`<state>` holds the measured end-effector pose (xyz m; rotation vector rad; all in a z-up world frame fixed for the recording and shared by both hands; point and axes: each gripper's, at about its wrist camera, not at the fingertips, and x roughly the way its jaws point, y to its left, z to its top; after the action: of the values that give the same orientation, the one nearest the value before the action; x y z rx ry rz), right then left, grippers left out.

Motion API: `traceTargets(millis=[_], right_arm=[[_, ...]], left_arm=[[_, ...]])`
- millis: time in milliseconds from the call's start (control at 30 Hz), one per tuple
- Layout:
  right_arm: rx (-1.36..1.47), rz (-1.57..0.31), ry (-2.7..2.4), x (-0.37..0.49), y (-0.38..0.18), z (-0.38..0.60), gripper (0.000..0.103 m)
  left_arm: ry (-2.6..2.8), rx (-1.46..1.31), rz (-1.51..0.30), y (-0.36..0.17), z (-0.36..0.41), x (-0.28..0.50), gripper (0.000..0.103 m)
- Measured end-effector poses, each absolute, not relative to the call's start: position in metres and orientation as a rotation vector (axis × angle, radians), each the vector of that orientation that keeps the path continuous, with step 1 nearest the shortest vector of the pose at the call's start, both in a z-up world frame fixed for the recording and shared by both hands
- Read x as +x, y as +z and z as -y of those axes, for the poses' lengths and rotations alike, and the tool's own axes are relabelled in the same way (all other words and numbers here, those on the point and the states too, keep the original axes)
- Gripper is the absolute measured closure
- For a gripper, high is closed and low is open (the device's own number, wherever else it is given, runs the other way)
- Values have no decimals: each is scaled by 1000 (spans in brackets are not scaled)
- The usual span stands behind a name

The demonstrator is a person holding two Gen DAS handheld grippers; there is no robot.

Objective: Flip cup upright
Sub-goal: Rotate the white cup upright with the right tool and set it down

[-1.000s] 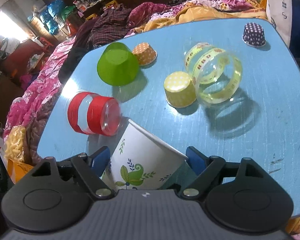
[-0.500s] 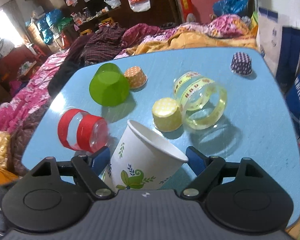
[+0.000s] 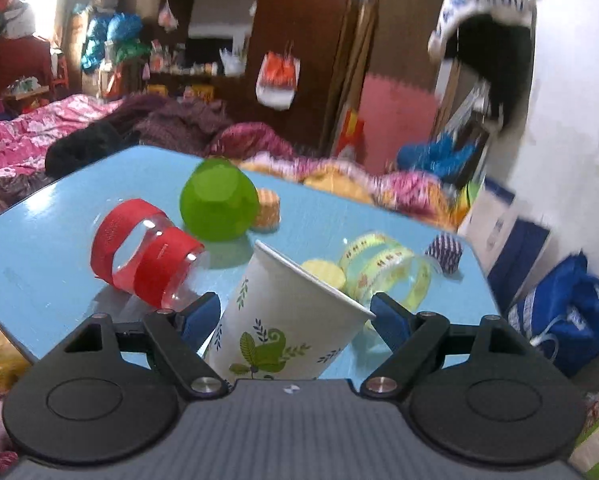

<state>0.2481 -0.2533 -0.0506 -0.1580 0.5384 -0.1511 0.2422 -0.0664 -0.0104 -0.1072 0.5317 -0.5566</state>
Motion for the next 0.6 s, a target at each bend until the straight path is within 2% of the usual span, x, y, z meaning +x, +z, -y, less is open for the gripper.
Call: traceTargets(millis=[200, 367, 600], right_arm=[[-213, -337, -182, 232, -64, 247, 21], [-373, -152, -251, 219, -86, 233, 20], [-432, -79, -261, 221, -100, 224, 20]], left_arm=[[-557, -118, -554, -19, 62, 246, 24], [-552, -120, -551, -21, 60, 248, 24], [-548, -116, -556, -32, 62, 251, 24]])
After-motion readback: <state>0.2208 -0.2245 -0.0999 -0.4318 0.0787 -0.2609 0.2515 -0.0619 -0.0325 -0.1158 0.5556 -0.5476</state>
